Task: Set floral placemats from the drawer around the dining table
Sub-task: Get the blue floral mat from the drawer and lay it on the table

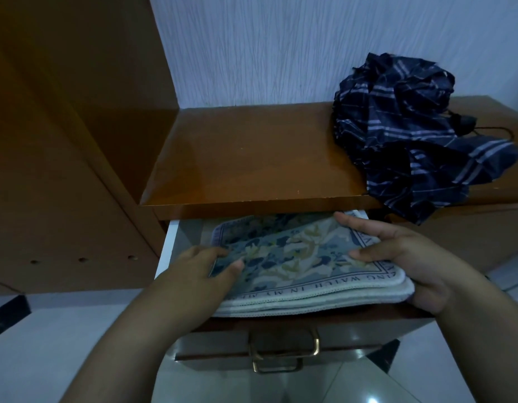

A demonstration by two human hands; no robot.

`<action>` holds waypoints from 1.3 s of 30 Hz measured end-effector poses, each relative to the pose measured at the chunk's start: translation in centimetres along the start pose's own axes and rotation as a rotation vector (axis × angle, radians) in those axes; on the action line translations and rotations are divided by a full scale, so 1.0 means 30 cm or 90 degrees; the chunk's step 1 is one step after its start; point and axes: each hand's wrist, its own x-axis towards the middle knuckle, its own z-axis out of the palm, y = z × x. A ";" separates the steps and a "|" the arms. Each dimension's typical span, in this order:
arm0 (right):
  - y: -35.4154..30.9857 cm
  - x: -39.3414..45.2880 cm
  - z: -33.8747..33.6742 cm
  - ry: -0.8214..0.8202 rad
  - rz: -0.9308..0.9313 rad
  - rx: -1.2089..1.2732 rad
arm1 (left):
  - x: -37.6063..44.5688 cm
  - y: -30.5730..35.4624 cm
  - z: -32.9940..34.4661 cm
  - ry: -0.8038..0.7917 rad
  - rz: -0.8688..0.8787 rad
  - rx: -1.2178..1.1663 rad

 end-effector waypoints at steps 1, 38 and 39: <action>-0.004 -0.006 -0.005 -0.003 0.002 0.015 | -0.002 0.004 -0.005 -0.040 -0.010 -0.025; -0.017 -0.023 0.022 -0.012 0.059 -0.125 | 0.015 -0.058 -0.054 -0.034 -0.011 -0.386; -0.019 -0.024 0.024 -0.014 0.062 -0.126 | 0.018 -0.060 -0.051 -0.034 -0.006 -0.378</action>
